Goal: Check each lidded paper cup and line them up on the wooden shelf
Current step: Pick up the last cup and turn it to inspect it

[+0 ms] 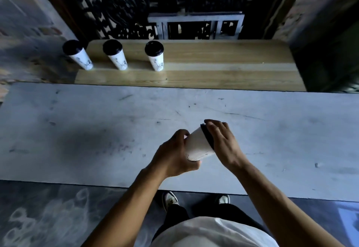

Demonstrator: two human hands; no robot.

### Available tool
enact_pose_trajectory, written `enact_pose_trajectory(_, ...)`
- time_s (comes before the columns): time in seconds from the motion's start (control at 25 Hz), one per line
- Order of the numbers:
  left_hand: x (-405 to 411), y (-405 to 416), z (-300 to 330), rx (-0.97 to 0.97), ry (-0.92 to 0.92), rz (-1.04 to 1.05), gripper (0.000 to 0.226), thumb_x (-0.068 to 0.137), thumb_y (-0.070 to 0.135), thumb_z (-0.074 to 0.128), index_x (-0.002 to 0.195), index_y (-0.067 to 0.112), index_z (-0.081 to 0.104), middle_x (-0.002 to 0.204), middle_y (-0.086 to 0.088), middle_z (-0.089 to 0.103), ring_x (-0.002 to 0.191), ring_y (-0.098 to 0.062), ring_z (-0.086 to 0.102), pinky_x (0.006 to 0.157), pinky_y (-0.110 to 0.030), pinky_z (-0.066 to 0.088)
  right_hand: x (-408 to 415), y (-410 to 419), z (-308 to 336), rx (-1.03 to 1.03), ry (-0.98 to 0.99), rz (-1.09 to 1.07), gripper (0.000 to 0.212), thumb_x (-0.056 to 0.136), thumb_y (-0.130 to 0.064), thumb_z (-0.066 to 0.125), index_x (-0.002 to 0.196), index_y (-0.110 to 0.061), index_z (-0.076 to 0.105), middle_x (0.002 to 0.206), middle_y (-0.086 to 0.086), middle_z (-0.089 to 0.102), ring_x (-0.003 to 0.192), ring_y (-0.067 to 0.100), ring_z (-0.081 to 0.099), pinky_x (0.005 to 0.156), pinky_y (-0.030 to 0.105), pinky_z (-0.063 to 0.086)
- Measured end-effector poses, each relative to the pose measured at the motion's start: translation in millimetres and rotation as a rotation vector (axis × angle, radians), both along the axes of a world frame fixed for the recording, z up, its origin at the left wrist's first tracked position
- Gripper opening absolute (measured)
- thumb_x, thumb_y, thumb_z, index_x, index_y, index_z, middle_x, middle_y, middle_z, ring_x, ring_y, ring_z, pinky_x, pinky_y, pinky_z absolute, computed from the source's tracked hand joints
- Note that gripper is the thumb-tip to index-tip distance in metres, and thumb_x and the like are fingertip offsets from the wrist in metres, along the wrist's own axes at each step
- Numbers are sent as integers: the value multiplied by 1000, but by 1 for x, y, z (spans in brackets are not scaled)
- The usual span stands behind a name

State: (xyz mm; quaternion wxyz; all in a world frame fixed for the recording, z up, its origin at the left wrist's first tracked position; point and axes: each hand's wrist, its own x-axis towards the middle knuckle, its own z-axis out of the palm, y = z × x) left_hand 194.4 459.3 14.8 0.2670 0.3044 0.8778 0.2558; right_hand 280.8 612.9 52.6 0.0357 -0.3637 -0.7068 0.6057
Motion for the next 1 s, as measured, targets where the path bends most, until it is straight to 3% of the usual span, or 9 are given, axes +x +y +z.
enact_pose_trajectory(0.08,-7,-5,26,-36,198,-90,64,59,54,69,113,26,48,109,6,57,83,-29,67,63,-30,44,-8,-9,8,-166,100,-121,32,102,-40,43,101,-39,75,125,-1,66,118,19,63,95,39,53)
enact_pose_trajectory(0.16,-9,-10,48,-87,311,-130,62,60,50,69,110,20,48,107,0,59,81,-33,65,64,-33,42,-13,-15,14,-241,140,-177,36,97,-42,46,99,-34,81,119,-4,75,109,17,66,84,33,50)
enact_pose_trajectory(0.24,-8,-12,64,-122,386,-145,60,60,48,69,106,19,43,102,-2,64,74,-32,61,62,-33,38,-14,-20,18,-272,167,-176,37,89,-48,49,97,-33,82,107,-12,79,104,16,67,83,33,48)
enact_pose_trajectory(0.36,-4,-13,76,-134,459,-161,61,60,48,71,104,18,40,97,-3,66,73,-33,64,61,-32,35,-15,-23,20,-252,205,-146,37,88,-51,52,99,-30,82,107,-9,79,102,17,68,87,37,49)
enact_pose_trajectory(0.44,0,-11,79,-134,483,-146,61,60,47,72,104,18,42,95,-3,67,73,-33,67,60,-31,36,-15,-24,24,-177,225,-128,34,90,-48,53,99,-33,81,106,-12,79,99,11,68,85,30,50)
enact_pose_trajectory(0.6,5,-8,79,-116,473,-90,61,57,45,73,102,17,44,90,-3,67,68,-33,67,57,-30,36,-16,-24,33,-13,219,-47,33,90,-46,48,100,-38,79,106,-19,78,101,1,68,79,17,50)
enact_pose_trajectory(0.72,3,-12,76,-89,436,-59,59,57,46,72,98,19,41,92,-2,68,70,-33,68,57,-29,38,-19,-22,34,39,168,52,36,91,-51,46,105,-38,77,109,-17,77,109,9,67,89,28,51)
enact_pose_trajectory(0.88,7,-12,74,-63,367,-20,59,57,48,72,93,22,33,92,-1,69,70,-32,66,57,-29,38,-22,-14,39,66,111,154,36,89,-57,46,104,-47,76,108,-27,75,111,6,66,91,30,51)
enact_pose_trajectory(1.0,7,-10,74,-80,269,24,60,56,52,73,95,24,37,91,2,70,66,-26,58,53,-30,39,-21,-9,36,-27,90,162,46,84,-68,48,110,-44,77,114,-23,77,117,10,66,105,37,50)
